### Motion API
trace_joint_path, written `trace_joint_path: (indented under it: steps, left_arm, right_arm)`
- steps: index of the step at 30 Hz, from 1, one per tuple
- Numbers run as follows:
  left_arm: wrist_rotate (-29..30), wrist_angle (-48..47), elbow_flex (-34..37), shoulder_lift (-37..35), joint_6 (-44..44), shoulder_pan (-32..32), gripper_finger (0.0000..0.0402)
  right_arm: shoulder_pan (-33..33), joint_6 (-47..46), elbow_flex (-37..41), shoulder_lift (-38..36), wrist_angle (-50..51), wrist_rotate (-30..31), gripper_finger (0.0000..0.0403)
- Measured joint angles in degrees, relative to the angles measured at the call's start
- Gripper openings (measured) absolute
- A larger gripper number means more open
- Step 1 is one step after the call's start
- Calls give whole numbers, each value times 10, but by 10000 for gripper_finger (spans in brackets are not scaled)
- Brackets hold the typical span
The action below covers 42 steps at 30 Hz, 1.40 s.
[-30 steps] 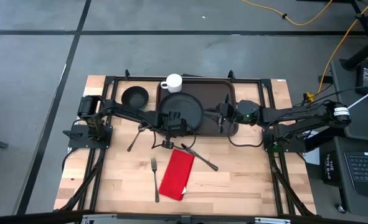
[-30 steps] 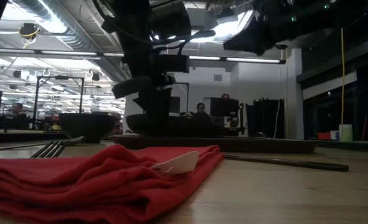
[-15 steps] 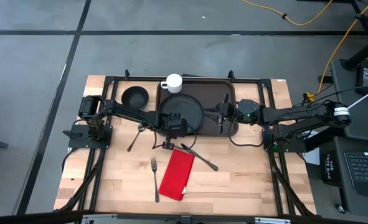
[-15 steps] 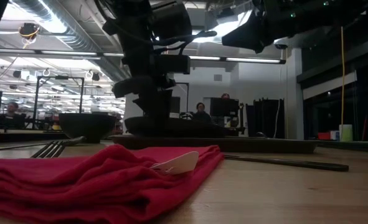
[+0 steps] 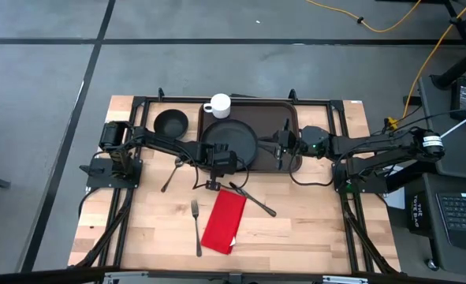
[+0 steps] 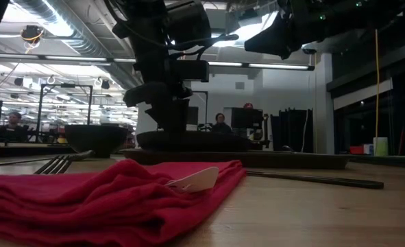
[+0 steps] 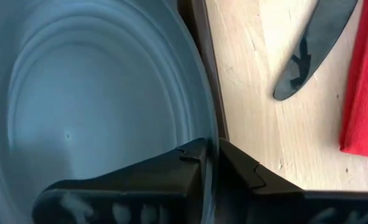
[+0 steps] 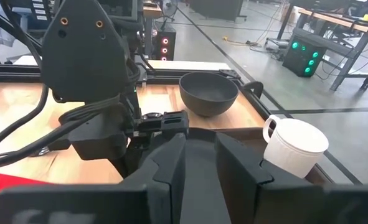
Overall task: Set up tray
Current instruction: Put the black plate on the brown serving tray to the bottom right of the white cup, then put the black bowl on the black plate on the brown serving tray
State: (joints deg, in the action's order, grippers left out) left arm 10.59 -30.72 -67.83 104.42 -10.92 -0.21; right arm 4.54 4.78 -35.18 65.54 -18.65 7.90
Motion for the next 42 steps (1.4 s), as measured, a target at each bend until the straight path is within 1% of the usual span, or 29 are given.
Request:
trace_joint_path:
  steps: [8, 16, 25, 29, 37, 42]
  left_arm:
    - [0, -10, 0, 0, 14, -1, 55]
    - [-5, -10, -1, -4, 13, -8, 67]
    - [9, -91, -55, -17, 17, -28, 69]
    - [13, -149, -77, -25, 19, -32, 68]
    - [77, -248, -75, -101, 82, -27, 70]
    - [112, -244, -15, -189, 130, -16, 70]
  right_arm:
    - [0, 1, 0, 0, 3, 0, 92]
    - [0, 2, 0, 0, 3, 0, 92]
    - [0, 2, 0, 0, 5, 0, 92]
    - [0, 2, 0, 0, 5, 0, 92]
    - [0, 3, 0, 0, 10, 0, 92]
    - [0, 4, 0, 0, 9, 0, 92]
